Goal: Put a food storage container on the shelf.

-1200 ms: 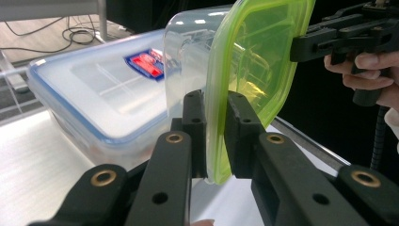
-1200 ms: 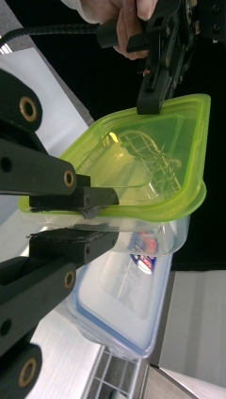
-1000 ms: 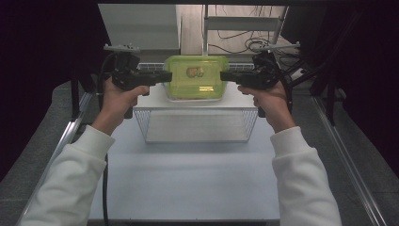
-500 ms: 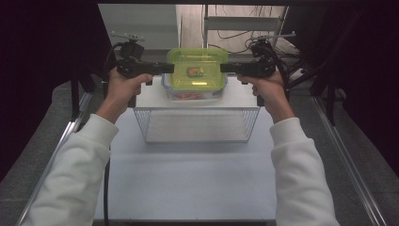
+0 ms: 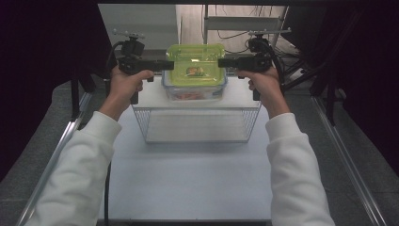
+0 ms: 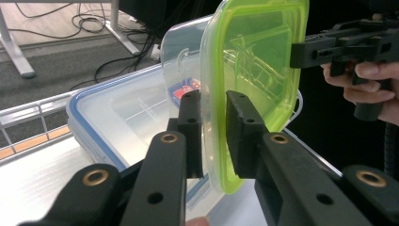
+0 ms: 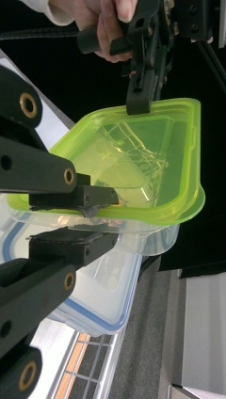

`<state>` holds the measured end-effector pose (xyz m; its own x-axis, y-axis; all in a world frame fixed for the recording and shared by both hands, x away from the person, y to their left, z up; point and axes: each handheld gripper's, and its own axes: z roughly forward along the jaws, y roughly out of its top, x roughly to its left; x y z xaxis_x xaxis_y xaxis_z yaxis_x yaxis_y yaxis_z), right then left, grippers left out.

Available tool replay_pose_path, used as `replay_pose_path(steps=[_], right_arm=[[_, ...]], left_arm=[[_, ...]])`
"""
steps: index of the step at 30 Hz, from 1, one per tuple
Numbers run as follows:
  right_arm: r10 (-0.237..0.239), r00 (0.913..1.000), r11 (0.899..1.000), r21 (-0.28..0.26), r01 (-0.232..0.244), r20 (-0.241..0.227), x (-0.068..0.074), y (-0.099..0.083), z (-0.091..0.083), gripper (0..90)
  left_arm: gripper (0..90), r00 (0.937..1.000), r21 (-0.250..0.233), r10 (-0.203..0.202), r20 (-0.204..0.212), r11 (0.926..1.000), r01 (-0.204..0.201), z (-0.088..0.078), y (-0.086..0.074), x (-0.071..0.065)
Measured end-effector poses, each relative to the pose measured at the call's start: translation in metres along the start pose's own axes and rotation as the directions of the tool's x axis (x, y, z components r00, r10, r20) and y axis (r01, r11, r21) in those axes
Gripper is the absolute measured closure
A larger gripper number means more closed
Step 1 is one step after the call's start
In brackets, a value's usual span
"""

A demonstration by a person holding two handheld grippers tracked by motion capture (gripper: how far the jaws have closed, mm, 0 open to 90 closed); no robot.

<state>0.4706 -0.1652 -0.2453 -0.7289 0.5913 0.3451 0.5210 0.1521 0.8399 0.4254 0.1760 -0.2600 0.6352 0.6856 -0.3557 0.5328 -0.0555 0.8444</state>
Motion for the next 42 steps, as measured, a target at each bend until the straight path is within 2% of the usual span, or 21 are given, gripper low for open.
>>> replay_pose_path(steps=[8,13,18,21,22,24,28,32,36,42], right_arm=[[0.041,0.9991,0.999,-0.017,-0.041,0.012,-0.006,0.003,0.008,75.9],[0.052,0.9983,0.998,-0.018,-0.052,0.027,-0.008,0.003,0.015,71.7],[0.088,0.9953,0.996,-0.034,-0.086,0.040,-0.012,0.001,0.020,67.7],[0.099,0.9938,0.995,-0.030,-0.098,0.049,-0.014,0.001,0.022,65.9],[0.102,0.9932,0.994,-0.029,-0.101,0.056,-0.015,0.000,0.024,64.6],[0.113,0.9920,0.993,-0.029,-0.112,0.056,-0.015,-0.001,0.025,62.0],[0.134,0.9896,0.990,-0.042,-0.132,0.051,-0.018,-0.003,0.026,59.1],[0.140,0.9888,0.989,-0.059,-0.137,0.053,-0.018,-0.003,0.024,52.2],[0.148,0.9879,0.986,-0.080,-0.144,0.046,-0.018,-0.004,0.020,47.6],[0.123,0.9914,0.989,-0.092,-0.118,0.045,-0.015,-0.005,0.009,46.6]], left_arm=[[72.4,0.9988,-0.001,-0.046,-0.017,0.9990,0.046,0.007,0.003,0.004],[67.1,0.9976,0.004,-0.063,-0.027,0.9980,0.064,0.012,0.004,0.007],[62.2,0.9957,-0.004,-0.087,-0.031,0.9962,0.087,0.015,0.003,0.009],[56.0,0.9939,0.001,-0.103,-0.039,0.9946,0.103,0.017,0.003,0.012],[51.0,0.9936,0.008,-0.105,-0.043,0.9944,0.105,0.018,0.003,0.014],[45.6,0.9920,-0.005,-0.118,-0.043,0.9930,0.118,0.019,0.003,0.016],[38.4,0.9922,-0.014,-0.116,-0.045,0.9932,0.116,0.021,0.002,0.019],[30.0,0.9913,-0.031,-0.122,-0.048,0.9922,0.121,0.022,0.002,0.019],[28.0,0.9928,-0.039,-0.107,-0.054,0.9938,0.105,0.019,0.003,0.017],[27.1,0.9943,-0.046,-0.098,-0.043,0.9944,0.096,0.012,0.003,0.016]])
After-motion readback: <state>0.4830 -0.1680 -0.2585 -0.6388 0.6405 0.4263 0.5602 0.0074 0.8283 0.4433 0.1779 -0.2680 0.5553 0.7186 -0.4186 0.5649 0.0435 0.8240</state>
